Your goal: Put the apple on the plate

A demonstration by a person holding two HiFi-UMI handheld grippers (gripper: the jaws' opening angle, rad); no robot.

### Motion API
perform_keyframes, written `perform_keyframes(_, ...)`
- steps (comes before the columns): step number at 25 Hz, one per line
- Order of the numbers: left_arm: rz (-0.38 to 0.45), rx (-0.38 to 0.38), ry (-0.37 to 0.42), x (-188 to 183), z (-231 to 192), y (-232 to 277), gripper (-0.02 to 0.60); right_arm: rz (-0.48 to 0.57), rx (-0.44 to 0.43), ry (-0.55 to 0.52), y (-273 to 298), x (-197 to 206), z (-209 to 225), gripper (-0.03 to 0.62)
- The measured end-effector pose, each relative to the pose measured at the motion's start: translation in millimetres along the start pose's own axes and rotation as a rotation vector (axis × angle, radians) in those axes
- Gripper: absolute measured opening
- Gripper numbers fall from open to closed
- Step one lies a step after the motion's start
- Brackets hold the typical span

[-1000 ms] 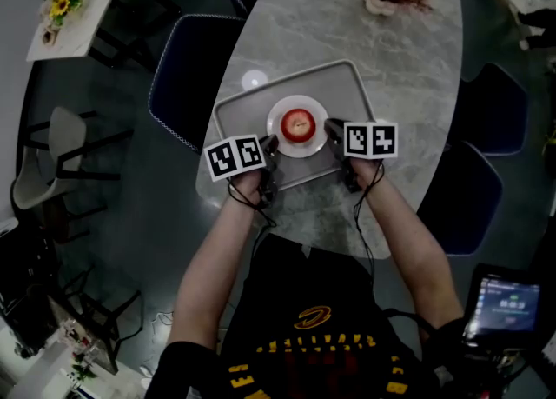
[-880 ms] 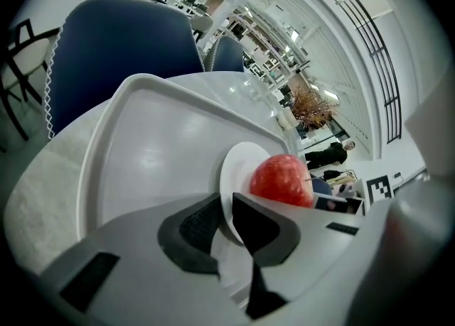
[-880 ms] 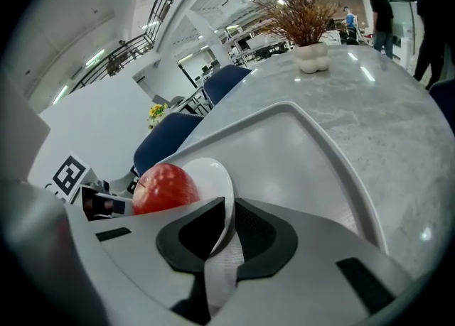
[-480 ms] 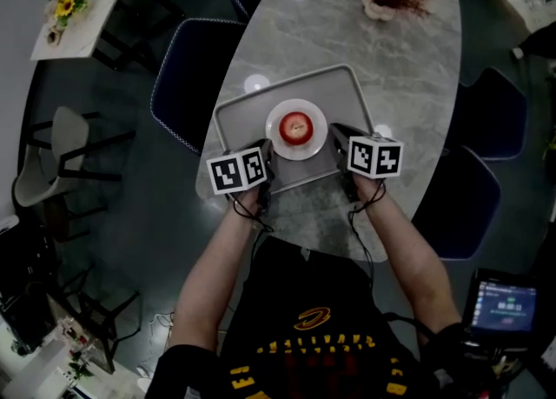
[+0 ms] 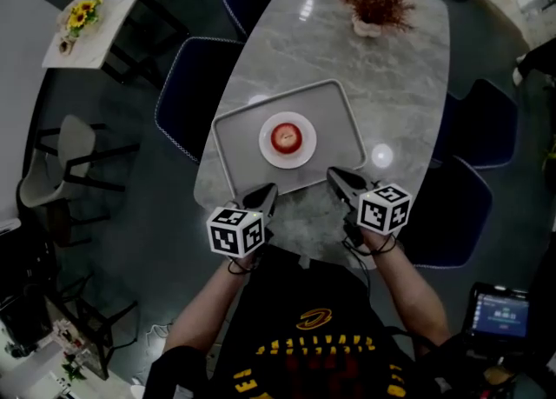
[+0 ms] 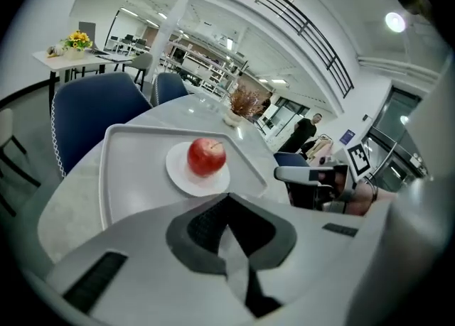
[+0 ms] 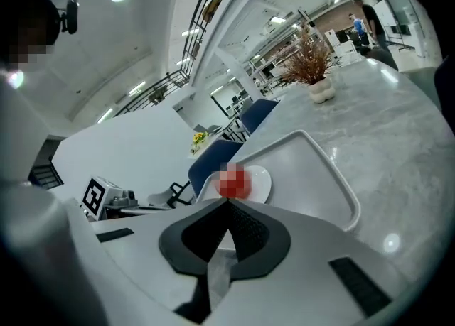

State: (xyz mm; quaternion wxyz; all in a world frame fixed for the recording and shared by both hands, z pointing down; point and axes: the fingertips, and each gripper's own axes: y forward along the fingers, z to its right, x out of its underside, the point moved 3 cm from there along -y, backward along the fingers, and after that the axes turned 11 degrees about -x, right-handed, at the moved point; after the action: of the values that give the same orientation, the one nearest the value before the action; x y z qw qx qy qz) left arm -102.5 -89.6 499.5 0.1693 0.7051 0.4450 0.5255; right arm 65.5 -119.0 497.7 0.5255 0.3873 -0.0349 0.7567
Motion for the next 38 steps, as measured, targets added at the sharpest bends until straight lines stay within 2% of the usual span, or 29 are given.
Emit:
perform_keyframes(4,-0.005,0.05,-0.015,29,40,-23,0.002,0.042,-0.003,0.033,-41,24,-17,0.006)
perform_keyframes(11,0.04,0.098,-0.027,52,90,-47,0.002,0.056,0.006,0.001,-93,57,-46,0.006)
perform_keyframes(16,0.174,0.068,0.047,47,123,-83,0.002,0.101,0.021,-0.099,-132,62,-73,0.006)
perform_keyframes(20,0.252,0.083,0.085,48,150,-107,0.002,0.147,0.017,-0.194,-154,61,-94,0.006)
perform_keyframes(27,0.262,0.099,0.108,72,180,-119,0.002,0.185,-0.023,-0.371,-178,57,-129,0.006)
perform_keyframes(38,0.333,0.064,0.151,81,205,-145,0.002,0.203,-0.045,-0.437,-210,63,-148,0.006)
